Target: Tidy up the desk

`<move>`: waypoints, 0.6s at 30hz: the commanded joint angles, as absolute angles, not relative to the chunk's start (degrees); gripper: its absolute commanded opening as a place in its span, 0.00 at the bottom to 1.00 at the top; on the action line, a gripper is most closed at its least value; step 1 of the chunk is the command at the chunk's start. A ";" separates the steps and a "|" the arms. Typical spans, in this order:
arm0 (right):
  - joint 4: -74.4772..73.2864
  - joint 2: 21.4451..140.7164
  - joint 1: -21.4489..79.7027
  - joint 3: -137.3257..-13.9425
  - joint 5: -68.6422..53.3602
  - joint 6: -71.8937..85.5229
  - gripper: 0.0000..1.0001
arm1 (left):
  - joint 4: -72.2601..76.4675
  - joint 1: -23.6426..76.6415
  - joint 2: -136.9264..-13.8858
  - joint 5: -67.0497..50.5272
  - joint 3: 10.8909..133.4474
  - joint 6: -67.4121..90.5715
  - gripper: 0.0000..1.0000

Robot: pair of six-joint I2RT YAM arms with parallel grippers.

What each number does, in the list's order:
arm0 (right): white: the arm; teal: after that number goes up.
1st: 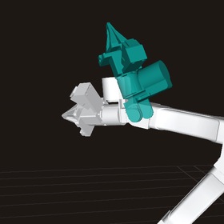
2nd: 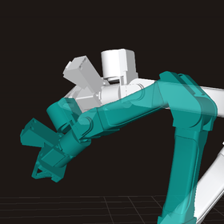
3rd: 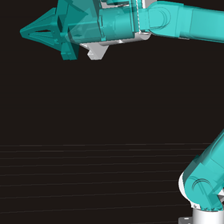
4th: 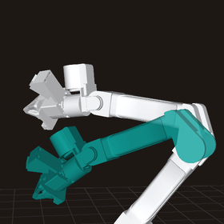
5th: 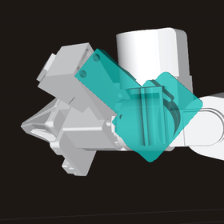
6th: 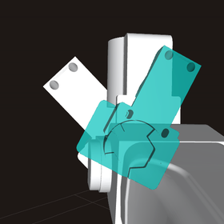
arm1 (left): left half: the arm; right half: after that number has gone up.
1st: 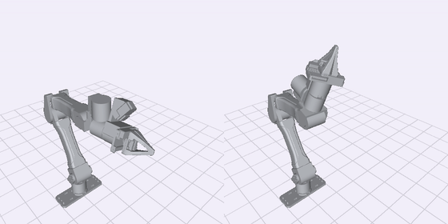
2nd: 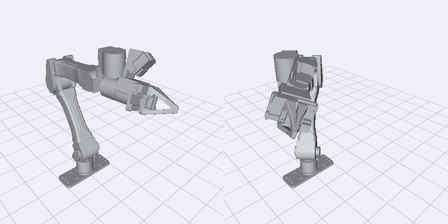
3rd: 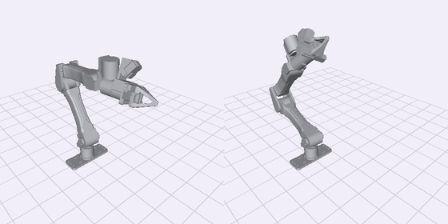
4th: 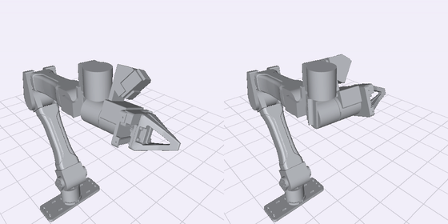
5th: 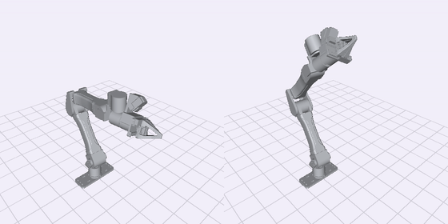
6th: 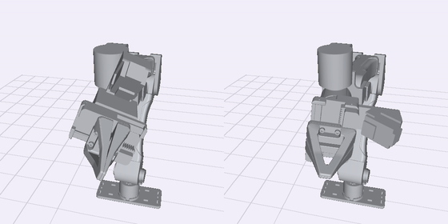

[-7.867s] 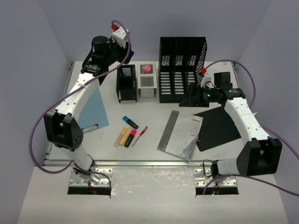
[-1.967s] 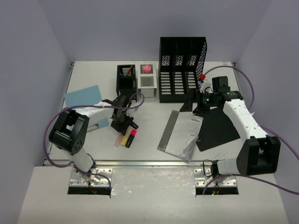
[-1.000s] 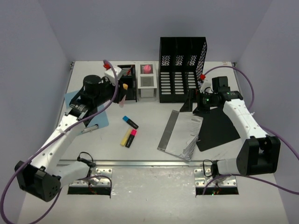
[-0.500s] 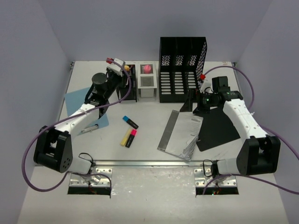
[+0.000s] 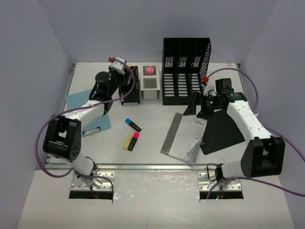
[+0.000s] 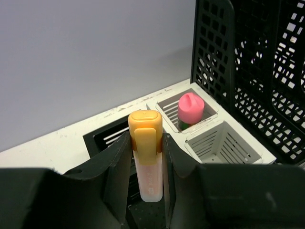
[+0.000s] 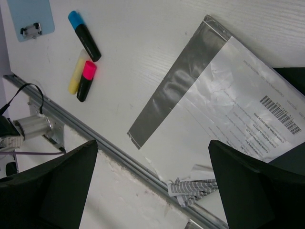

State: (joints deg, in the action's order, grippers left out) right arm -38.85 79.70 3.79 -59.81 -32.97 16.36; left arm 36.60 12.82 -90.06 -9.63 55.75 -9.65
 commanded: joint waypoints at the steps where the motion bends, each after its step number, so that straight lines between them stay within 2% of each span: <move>1: -38.76 79.45 3.87 -62.14 -32.34 14.85 0.99 | 41.13 11.87 -91.49 -11.86 55.28 -7.56 0.00; 4: -39.02 79.80 3.87 -62.14 -32.43 14.68 0.99 | 41.48 11.87 -92.90 -11.51 54.93 -6.77 0.02; 5: -39.02 79.80 3.87 -62.23 -32.43 14.59 0.99 | 41.57 11.78 -93.42 -11.43 54.76 -6.85 0.06; 6: -39.02 79.80 3.87 -62.14 -32.43 14.50 0.99 | 41.49 11.78 -93.60 -11.08 54.67 -6.86 0.16; 14: -39.20 80.24 3.87 -62.93 -32.87 14.68 0.99 | 41.31 11.16 -94.05 -11.16 53.79 -6.24 0.34; 17: -39.46 80.07 3.87 -63.02 -32.78 14.68 0.99 | 39.74 10.64 -92.65 -11.86 54.66 -6.15 0.42; 18: -39.46 79.89 3.87 -63.02 -32.87 14.59 0.99 | 39.20 10.46 -92.20 -12.39 55.02 -6.07 0.48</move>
State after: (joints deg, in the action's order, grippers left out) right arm -39.68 80.20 3.79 -60.47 -32.99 15.35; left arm 37.10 11.68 -94.83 -10.41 53.65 -7.03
